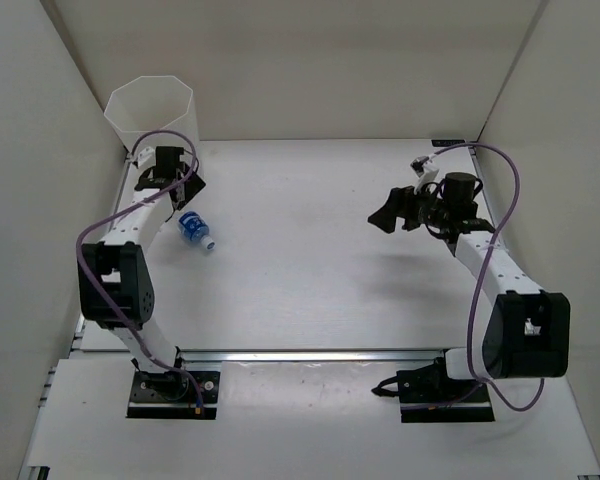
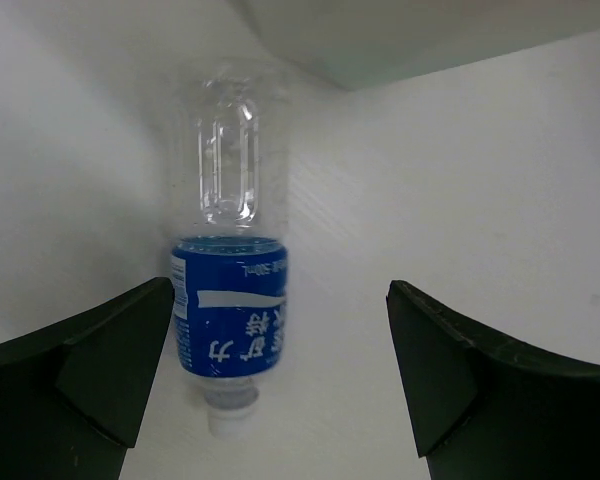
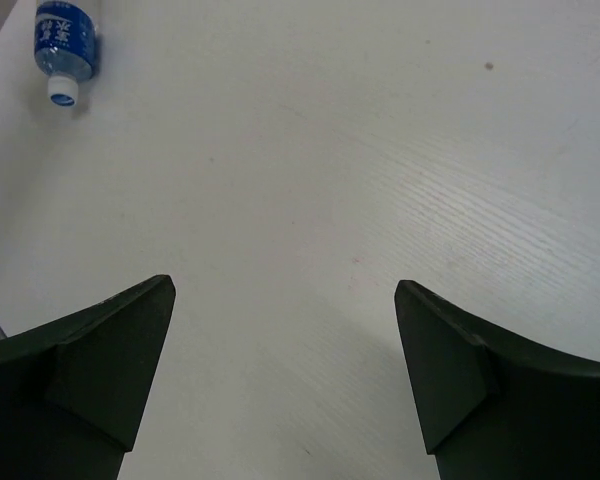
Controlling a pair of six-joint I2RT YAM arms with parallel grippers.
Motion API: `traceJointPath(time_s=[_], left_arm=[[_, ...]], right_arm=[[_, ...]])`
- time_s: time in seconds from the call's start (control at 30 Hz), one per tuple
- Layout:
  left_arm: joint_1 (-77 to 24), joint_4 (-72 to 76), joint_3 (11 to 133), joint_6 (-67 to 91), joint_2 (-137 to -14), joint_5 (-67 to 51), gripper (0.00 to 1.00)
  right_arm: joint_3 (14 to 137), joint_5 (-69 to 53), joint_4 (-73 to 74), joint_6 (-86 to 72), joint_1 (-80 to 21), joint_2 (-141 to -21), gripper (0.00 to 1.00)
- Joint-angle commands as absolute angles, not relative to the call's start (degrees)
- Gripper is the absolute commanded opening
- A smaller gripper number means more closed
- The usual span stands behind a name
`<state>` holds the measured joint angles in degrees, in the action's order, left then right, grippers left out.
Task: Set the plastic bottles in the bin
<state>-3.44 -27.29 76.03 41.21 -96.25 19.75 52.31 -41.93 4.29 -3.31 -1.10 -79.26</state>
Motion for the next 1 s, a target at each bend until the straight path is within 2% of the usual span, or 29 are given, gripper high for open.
traceJointPath(time_s=[0.0, 0.27, 0.33, 0.4, 0.47, 0.57, 0.67, 0.77, 0.83, 0.97], left_arm=[[-2.37, -30.94, 72.17, 46.84, -100.80, 19.17, 0.99], [-0.35, -30.24, 73.13, 48.69, -106.61, 18.03, 0.98], [-0.35, -30.15, 72.86, 48.34, -107.49, 17.32, 0.89], [-0.70, -30.14, 72.68, 47.99, -107.05, 15.39, 0.62], [-1.66, -29.97, 72.60, 47.37, -105.21, 14.86, 0.45], [-4.65, -29.44, 72.60, 42.99, -100.56, 11.71, 0.36], [-11.05, -29.88, 75.14, 37.55, -94.24, 4.77, 0.36], [-17.04, -32.25, 86.28, 30.62, -93.16, 2.46, 0.37], [-22.04, -35.40, 101.78, 26.74, -95.61, 8.49, 0.39], [-19.62, -34.11, 121.60, 22.15, -102.65, 19.31, 0.42]], right_arm=[[52.82, -40.78, -0.18, -4.49, -1.67, -73.14, 0.89], [45.10, -38.77, -2.46, -7.21, 2.46, -61.98, 0.93], [43.42, -37.01, -2.20, -6.86, 1.68, -59.77, 0.92], [43.33, -34.56, -1.06, -6.68, 0.80, -58.19, 0.92], [42.89, -32.36, 0.00, -6.33, 0.18, -56.26, 0.92], [40.62, -29.28, 1.67, -7.47, 0.88, -53.97, 0.92], [40.43, -27.51, 4.91, -8.09, 1.75, -52.04, 0.93], [40.34, -26.55, 6.59, -7.73, 1.85, -51.07, 0.93], [40.17, -26.19, 6.85, -6.86, 1.59, -51.33, 0.93], [40.52, -24.79, 7.21, -6.24, 0.53, -52.20, 0.92]])
